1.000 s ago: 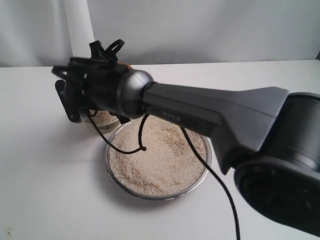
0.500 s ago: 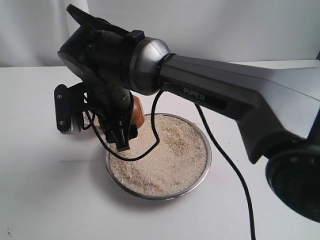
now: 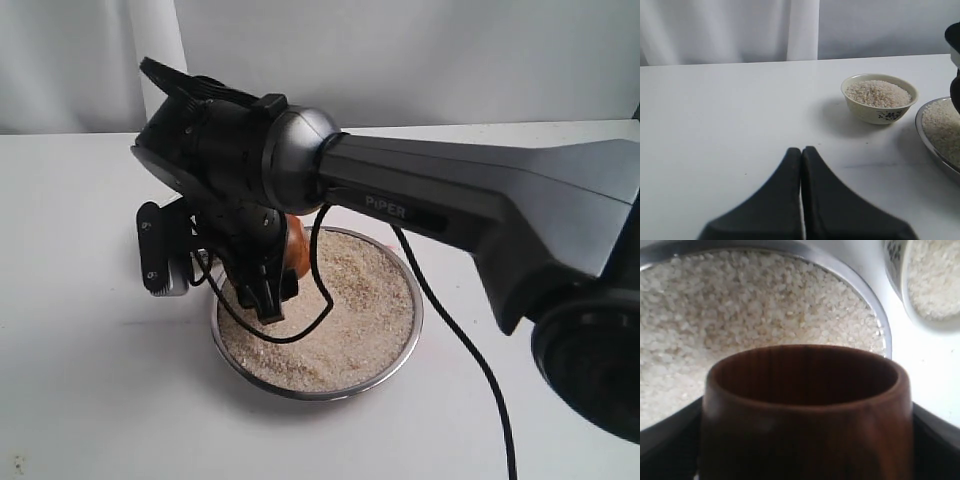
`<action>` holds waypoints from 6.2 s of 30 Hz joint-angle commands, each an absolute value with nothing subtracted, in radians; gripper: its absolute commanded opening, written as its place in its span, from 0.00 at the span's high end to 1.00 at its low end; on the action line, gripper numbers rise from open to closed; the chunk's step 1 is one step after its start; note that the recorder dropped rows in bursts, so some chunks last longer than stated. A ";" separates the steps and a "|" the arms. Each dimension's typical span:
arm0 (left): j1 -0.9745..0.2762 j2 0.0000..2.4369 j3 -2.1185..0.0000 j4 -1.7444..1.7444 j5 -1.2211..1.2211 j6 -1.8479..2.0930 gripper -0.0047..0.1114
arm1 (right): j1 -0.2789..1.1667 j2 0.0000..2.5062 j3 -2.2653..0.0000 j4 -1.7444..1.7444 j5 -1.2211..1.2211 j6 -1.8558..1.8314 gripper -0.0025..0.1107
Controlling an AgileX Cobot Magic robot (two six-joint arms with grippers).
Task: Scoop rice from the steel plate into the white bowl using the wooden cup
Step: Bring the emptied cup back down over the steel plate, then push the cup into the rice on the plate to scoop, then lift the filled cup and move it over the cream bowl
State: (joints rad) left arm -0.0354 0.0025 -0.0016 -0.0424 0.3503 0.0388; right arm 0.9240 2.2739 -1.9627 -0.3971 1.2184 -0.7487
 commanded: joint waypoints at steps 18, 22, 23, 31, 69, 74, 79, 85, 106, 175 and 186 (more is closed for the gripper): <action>-0.041 0.000 0.000 -0.042 0.347 0.037 0.96 | 0.918 2.334 -1.952 -0.362 1.221 -0.725 0.98; -0.041 0.000 0.000 -0.042 0.347 0.037 0.96 | 0.918 2.355 -1.952 -0.405 1.221 -0.708 0.98; -0.041 0.000 0.000 -0.042 0.347 0.037 0.96 | 0.918 2.361 -1.952 -0.425 1.221 -0.702 0.98; -0.041 0.000 0.000 -0.042 0.347 0.035 0.96 | 0.911 2.369 -1.952 -0.501 1.221 -0.679 0.98; -0.041 0.000 0.000 -0.042 0.347 0.035 0.96 | 0.863 2.379 -1.777 -0.524 1.092 -0.619 0.98; -0.041 0.000 0.000 -0.042 0.347 0.035 0.96 | 0.863 2.379 -1.777 -0.486 1.049 -0.619 0.98; -0.041 0.000 0.000 -0.042 0.347 0.039 0.96 | 0.863 2.379 -1.777 -0.462 1.013 -0.619 0.98; -0.041 0.000 0.000 -0.042 0.347 0.039 0.96 | 0.863 2.379 -1.777 -0.411 0.956 -0.619 0.98; -0.041 0.000 0.000 -0.042 0.347 0.038 0.96 | 0.746 2.317 -1.769 -0.124 0.924 -0.662 0.98; -0.041 0.000 0.000 -0.042 0.347 0.037 0.96 | 0.691 2.126 -1.710 0.226 0.280 -0.768 0.98; -0.041 0.000 0.000 -0.042 0.347 0.035 0.96 | 0.730 2.320 -2.049 -0.383 0.561 -0.333 0.98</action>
State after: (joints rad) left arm -0.0354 0.0025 -0.0016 -0.0424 0.3503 0.0388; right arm 0.7170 2.3020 -1.9854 -0.2450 0.5166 -0.4114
